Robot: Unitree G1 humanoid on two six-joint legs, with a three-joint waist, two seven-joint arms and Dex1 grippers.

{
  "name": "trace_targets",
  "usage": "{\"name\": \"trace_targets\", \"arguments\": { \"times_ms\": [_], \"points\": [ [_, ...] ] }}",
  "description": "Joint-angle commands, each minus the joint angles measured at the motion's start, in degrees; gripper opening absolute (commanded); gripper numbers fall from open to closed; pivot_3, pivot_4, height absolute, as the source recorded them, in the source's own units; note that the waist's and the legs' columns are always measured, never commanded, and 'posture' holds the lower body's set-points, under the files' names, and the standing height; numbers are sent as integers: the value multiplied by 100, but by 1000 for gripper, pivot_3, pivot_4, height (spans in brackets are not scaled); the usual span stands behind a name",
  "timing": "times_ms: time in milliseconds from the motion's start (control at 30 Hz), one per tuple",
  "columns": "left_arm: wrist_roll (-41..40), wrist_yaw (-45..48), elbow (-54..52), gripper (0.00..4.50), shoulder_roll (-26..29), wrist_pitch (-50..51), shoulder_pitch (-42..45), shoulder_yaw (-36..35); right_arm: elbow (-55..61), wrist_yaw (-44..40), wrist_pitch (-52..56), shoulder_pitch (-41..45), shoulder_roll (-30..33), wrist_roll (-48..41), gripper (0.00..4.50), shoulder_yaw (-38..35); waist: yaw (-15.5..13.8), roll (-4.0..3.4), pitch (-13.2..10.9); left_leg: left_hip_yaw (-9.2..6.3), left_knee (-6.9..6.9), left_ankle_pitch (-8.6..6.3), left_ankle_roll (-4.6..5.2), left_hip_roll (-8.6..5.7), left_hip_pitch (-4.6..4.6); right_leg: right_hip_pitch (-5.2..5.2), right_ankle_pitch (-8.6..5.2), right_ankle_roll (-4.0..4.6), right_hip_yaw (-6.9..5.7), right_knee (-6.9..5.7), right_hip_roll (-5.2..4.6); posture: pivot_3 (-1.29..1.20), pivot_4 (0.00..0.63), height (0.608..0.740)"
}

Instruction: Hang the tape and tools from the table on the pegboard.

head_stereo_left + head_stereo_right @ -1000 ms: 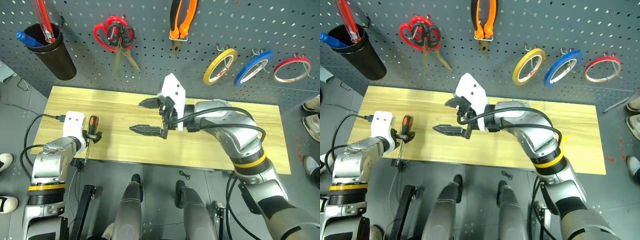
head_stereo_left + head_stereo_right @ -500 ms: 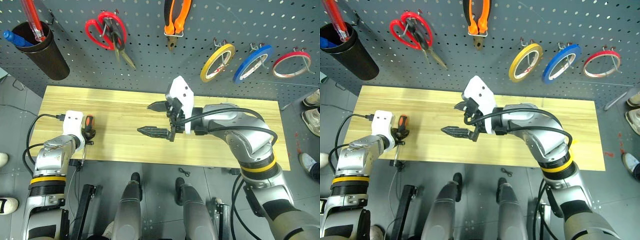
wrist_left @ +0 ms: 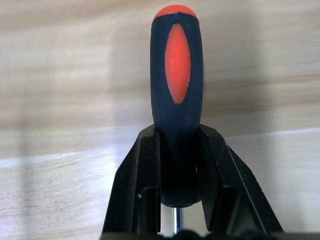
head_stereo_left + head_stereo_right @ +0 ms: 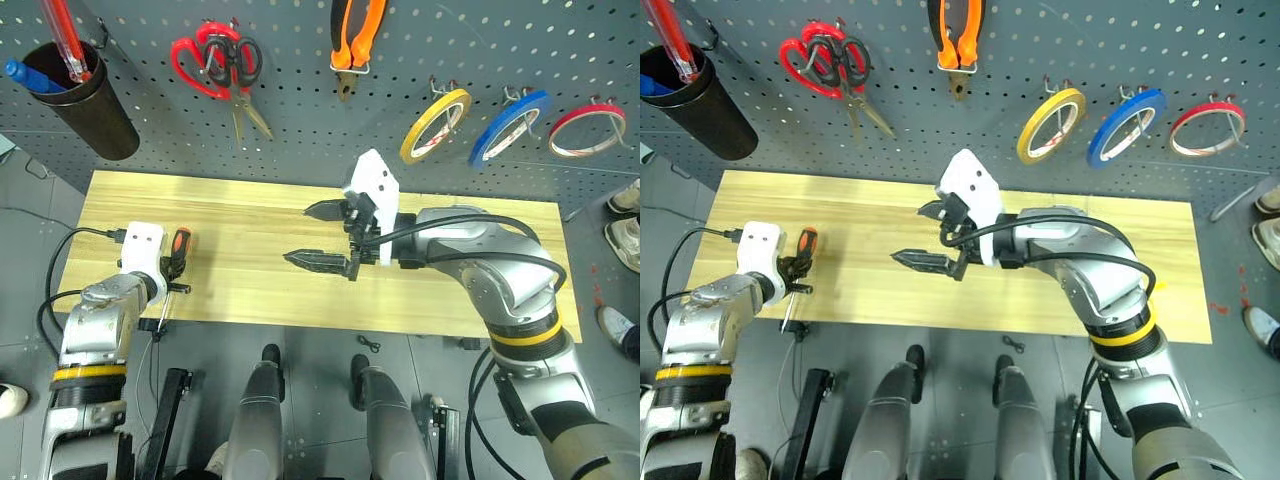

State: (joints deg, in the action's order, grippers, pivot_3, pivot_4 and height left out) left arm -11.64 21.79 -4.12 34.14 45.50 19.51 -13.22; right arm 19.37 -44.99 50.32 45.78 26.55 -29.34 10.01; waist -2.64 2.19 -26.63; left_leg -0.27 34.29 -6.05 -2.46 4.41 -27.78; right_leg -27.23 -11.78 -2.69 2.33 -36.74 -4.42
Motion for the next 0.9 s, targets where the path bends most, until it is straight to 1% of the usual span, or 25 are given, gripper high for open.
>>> {"name": "trace_targets", "arguments": {
  "times_ms": [33, 133, 200, 233, 267, 300, 333, 433, 467, 500, 533, 700, 767, 900],
  "points": [
    [-527, -72, -1704, 492, -148, 381, -328, -621, 349, -229, -498, -173, -14, -353, 4500, -517, -48, 4, 3, 0, 0, -1, -6, 0, -5, -2, 4, 7, -3, 2, 0, 209, 457, 740],
    [-799, -253, -2843, 492, -268, 539, -330, -937, 324, -197, -578, -122, -235, -796, 4500, -969, -82, 6, 4, -1, -2, 0, -9, 1, -10, -8, 3, 4, -5, 4, 3, 249, 442, 740],
    [-773, -369, -3090, 492, -241, 464, -174, -947, 179, -201, -682, -48, -338, -902, 4500, -1070, -134, 11, 7, -1, -1, 4, -15, 0, -11, -8, 2, 0, -5, 1, 3, 284, 433, 740],
    [-797, -482, -3199, 492, -256, 456, 40, -980, 101, -204, -771, 37, -404, -942, 4500, -1131, -156, 12, 9, -2, -1, 6, -19, 0, -11, -8, -3, -10, -6, 1, 4, 296, 422, 740],
    [-787, -607, -3279, 492, -273, 425, 251, -1000, 34, -204, -862, 114, -465, -981, 4500, -1183, -173, 14, 13, -2, -1, 9, -23, 0, -10, -8, -9, -28, -6, 1, 4, 309, 376, 740],
    [-782, -742, -3308, 492, -310, 371, 520, -1010, -76, -188, -948, 215, -527, -1021, 4500, -1262, -197, 20, 35, -2, 0, 12, -28, 0, -10, -8, -9, -36, -6, 1, 4, 320, 346, 740],
    [-758, -870, -3304, 492, -331, 320, 778, -1006, -186, -162, -1035, 325, -584, -1037, 4500, -1330, -221, 37, 56, -3, 0, 17, -35, -1, -12, -9, -2, -38, -8, 5, 5, 323, 339, 740],
    [-567, -1140, -2942, 492, -274, 44, 1581, -869, -600, 21, -1282, 737, -832, -1069, 4500, -1547, -299, 97, 103, -8, 1, 32, -59, 0, -17, -8, 17, -28, -13, 14, 7, 334, 316, 740],
    [-498, -1194, -2777, 492, -224, -86, 1837, -833, -678, 124, -1329, 883, -932, -1071, 4500, -1581, -318, 95, 136, -9, 0, 34, -63, 0, -23, -8, 27, -30, -16, 28, 7, 335, 287, 740],
    [-425, -1235, -2600, 492, -174, -215, 2072, -805, -745, 229, -1377, 1016, -1019, -1071, 4500, -1604, -337, 100, 189, -12, -1, 37, -65, 1, -37, -9, 40, -36, -24, 52, 8, 332, 278, 740],
    [-354, -1277, -2411, 492, -134, -347, 2287, -778, -799, 319, -1423, 1124, -1095, -1072, 4500, -1626, -354, 107, 231, -15, -6, 42, -72, 1, -48, -12, 64, -15, -30, 71, 7, 330, 277, 740],
    [-72, -1358, -1399, 492, -39, -1103, 3208, -572, -888, 594, -1609, 1460, -1265, -1073, 4500, -1712, -508, 113, 353, -14, -27, 52, -89, -2, -54, -11, 76, -14, -42, 87, 4, 297, 258, 740],
    [57, -1366, -881, 492, -71, -1551, 3573, -443, -923, 660, -1664, 1546, -1280, -1068, 4500, -1727, -583, 120, 381, -14, -32, 60, -103, -2, -55, -11, 78, -11, -43, 86, 4, 275, 250, 740],
    [297, -1478, 132, 492, -210, -2462, 4186, -256, -975, 717, -1816, 1591, -1223, -968, 4500, -1682, -615, 142, 421, -14, -32, 69, -117, -1, -55, -11, 84, -6, -48, 87, 5, 255, 241, 740]
  ]
}}
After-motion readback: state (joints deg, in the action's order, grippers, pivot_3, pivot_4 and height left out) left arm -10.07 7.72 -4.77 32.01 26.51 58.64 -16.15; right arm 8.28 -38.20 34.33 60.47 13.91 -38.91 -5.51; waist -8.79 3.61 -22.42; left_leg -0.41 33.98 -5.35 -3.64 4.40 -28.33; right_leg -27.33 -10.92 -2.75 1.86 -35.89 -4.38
